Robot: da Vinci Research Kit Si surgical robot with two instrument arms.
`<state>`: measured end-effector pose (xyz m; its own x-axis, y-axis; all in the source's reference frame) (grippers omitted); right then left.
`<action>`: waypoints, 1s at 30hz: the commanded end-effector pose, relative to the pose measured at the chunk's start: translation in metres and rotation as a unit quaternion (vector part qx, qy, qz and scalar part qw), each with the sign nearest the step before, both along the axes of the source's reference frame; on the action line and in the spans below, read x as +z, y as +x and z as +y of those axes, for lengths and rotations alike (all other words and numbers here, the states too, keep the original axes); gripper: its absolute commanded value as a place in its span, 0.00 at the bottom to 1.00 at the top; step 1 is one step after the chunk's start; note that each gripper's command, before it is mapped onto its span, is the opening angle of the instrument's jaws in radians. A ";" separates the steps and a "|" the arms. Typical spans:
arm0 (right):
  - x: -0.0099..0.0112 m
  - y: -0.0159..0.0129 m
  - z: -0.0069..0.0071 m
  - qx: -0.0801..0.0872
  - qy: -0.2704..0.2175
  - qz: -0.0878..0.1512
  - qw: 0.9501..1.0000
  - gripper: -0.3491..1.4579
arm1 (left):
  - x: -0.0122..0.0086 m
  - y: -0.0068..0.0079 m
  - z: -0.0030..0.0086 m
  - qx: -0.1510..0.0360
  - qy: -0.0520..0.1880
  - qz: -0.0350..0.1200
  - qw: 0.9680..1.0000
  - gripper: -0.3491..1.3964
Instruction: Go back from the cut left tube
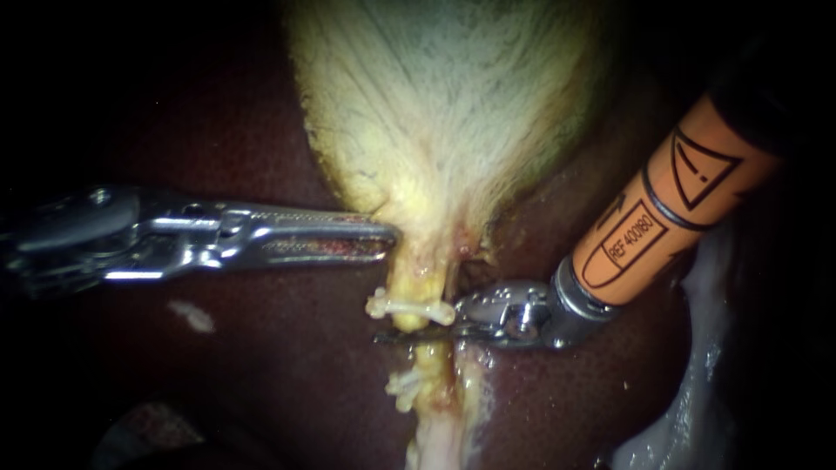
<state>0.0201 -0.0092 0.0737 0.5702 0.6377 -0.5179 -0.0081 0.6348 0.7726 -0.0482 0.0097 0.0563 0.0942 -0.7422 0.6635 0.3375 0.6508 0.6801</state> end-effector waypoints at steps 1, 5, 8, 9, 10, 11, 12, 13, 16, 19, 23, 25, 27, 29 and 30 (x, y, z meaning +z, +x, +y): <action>0.0000 0.0000 -0.0001 0.001 0.001 0.001 1.000 0.00 | 0.0000 0.0000 0.0000 0.000 0.000 0.000 1.000 0.00; 0.0000 0.0000 -0.0001 0.010 0.011 0.002 1.000 0.02 | 0.0000 0.0001 0.0000 0.000 0.000 0.000 1.000 0.00; 0.0000 0.0001 -0.0001 0.021 0.013 -0.006 1.000 0.45 | 0.0000 0.0001 0.0000 0.000 0.000 0.000 1.000 0.00; 0.0000 0.0001 -0.0001 0.023 0.012 -0.007 1.000 0.53 | 0.0000 0.0001 0.0000 0.000 0.000 0.000 1.000 0.00; -0.0001 0.0001 -0.0002 0.024 0.012 -0.007 1.000 0.61 | 0.0000 0.0001 0.0000 0.000 0.000 0.000 1.000 0.00; -0.0001 0.0001 -0.0002 0.025 0.011 -0.008 1.000 0.66 | 0.0000 0.0001 0.0000 0.000 0.000 0.000 1.000 0.00; -0.0001 0.0001 -0.0002 0.027 0.010 -0.007 1.000 0.70 | 0.0000 0.0001 0.0000 0.000 0.000 0.000 1.000 0.00; -0.0001 0.0001 -0.0002 0.027 0.010 -0.007 1.000 0.73 | 0.0000 0.0001 0.0000 0.000 0.000 0.000 1.000 0.00; -0.0002 0.0002 -0.0003 0.030 0.010 -0.005 0.999 0.77 | -0.0001 0.0001 0.0000 0.000 0.000 0.000 1.000 0.00; -0.0004 0.0002 -0.0004 0.030 0.010 -0.004 0.999 0.77 | -0.0002 0.0001 0.0000 0.000 0.000 0.000 1.000 0.00; -0.0008 0.0002 -0.0007 0.029 0.011 -0.003 1.000 0.77 | -0.0002 0.0001 0.0000 0.000 0.001 0.000 1.000 0.00; -0.0014 0.0001 -0.0012 0.027 0.011 -0.002 1.000 0.78 | -0.0002 0.0001 0.0000 0.000 0.001 0.000 1.000 0.00; -0.0022 -0.0001 -0.0018 0.024 0.011 0.000 1.000 0.80 | -0.0002 0.0001 0.0000 0.000 0.001 0.000 1.000 0.00; -0.0031 -0.0004 -0.0024 0.017 0.003 0.006 1.000 0.82 | -0.0003 0.0001 0.0000 0.000 0.001 0.000 1.000 0.00; -0.0036 -0.0008 -0.0028 0.013 -0.002 0.010 1.000 0.83 | -0.0003 0.0002 0.0000 0.000 0.001 0.000 1.000 0.00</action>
<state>0.0190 -0.0123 0.0697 0.5435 0.6408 -0.5422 -0.0003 0.6460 0.7633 -0.0481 0.0098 0.0560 0.0943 -0.7432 0.6624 0.3365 0.6500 0.6814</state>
